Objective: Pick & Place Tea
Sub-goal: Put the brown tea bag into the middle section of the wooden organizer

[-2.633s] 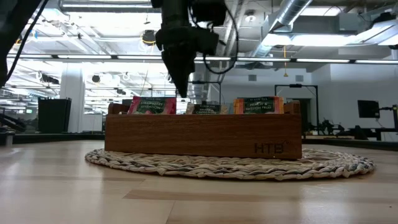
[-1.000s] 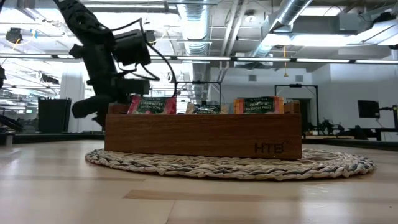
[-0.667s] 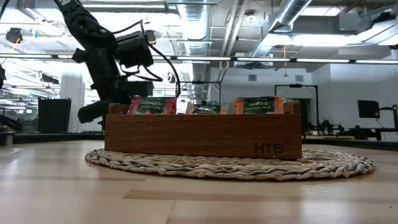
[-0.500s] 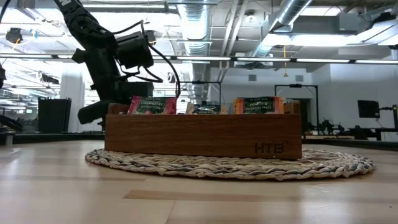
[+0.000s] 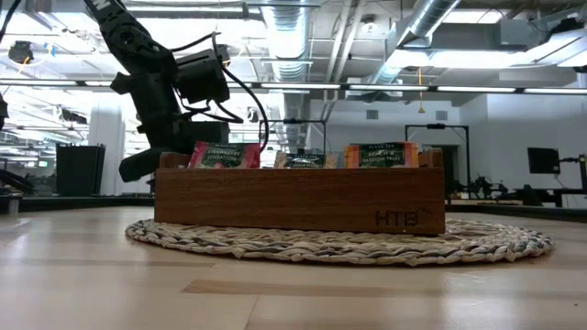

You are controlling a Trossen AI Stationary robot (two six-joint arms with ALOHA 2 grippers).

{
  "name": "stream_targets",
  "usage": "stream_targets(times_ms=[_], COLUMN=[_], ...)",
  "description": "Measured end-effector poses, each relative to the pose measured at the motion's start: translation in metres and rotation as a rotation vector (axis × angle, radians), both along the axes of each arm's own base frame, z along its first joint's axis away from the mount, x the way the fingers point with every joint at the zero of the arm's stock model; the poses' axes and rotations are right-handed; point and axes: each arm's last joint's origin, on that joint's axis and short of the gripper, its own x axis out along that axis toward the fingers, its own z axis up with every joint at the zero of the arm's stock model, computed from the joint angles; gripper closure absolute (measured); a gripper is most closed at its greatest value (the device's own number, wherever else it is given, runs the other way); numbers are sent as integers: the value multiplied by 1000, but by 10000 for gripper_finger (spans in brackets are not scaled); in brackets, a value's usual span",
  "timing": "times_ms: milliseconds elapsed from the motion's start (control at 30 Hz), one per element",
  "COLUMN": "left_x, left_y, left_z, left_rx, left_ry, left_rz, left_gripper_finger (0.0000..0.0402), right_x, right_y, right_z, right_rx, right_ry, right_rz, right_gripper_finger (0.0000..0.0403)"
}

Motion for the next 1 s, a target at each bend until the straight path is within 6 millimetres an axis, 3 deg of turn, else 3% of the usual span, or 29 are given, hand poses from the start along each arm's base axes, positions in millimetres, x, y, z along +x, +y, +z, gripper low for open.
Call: stream_targets(times_ms=[400, 700, 1000], left_x=[0, -7, -4], left_y=[-1, 0, 0], left_z=[-2, 18, 68], left_rx=[-22, 14, -26], left_ry=[-8, 48, 58], left_rz=[14, 71, 102], left_gripper_finger=[393, 401, 401], right_x=[0, 0, 0], right_y=[0, 0, 0], right_z=[1, 1, 1], right_rx=[2, 0, -22], right_ry=[-6, -6, 0], right_rz=[0, 2, 12], right_gripper_finger=[349, 349, 349])
